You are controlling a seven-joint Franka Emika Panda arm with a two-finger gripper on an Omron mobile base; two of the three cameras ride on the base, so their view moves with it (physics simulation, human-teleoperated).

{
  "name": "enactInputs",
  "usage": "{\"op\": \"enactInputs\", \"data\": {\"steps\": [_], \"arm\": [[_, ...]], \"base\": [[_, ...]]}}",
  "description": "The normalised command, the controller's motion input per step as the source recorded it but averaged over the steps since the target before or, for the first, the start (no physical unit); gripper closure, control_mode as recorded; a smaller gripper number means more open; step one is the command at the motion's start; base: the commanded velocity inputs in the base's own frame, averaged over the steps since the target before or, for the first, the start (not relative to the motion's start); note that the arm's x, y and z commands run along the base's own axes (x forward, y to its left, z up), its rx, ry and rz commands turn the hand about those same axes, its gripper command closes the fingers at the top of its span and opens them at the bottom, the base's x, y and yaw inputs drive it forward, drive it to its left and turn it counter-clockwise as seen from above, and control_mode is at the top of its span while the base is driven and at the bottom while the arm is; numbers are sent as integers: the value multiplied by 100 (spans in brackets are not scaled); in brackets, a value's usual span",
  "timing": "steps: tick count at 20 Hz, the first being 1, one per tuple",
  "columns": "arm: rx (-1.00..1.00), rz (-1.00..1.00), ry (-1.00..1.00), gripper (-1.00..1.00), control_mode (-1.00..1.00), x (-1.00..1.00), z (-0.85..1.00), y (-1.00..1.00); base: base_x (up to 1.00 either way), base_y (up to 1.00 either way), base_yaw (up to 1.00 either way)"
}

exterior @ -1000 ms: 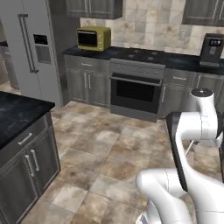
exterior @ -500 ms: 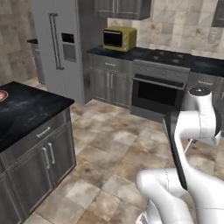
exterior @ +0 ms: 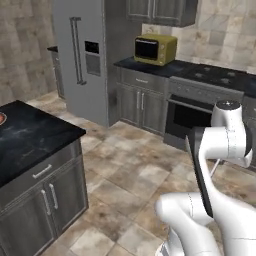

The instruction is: Take the fork and place it on the left side of the plate. Then take the spoon and place it on the right side of the plate. Make sure they're directly next to the plate.

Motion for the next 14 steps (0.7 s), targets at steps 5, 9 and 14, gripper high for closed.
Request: {"op": "enactInputs", "data": {"steps": [5,9,14], "arm": [[0,0,0,100,100,0,0,0],[0,0,0,100,100,0,0,0],[0,0,0,100,100,0,0,0]], "base": [[99,-47,38],[96,-55,50],[92,-53,52]]}}
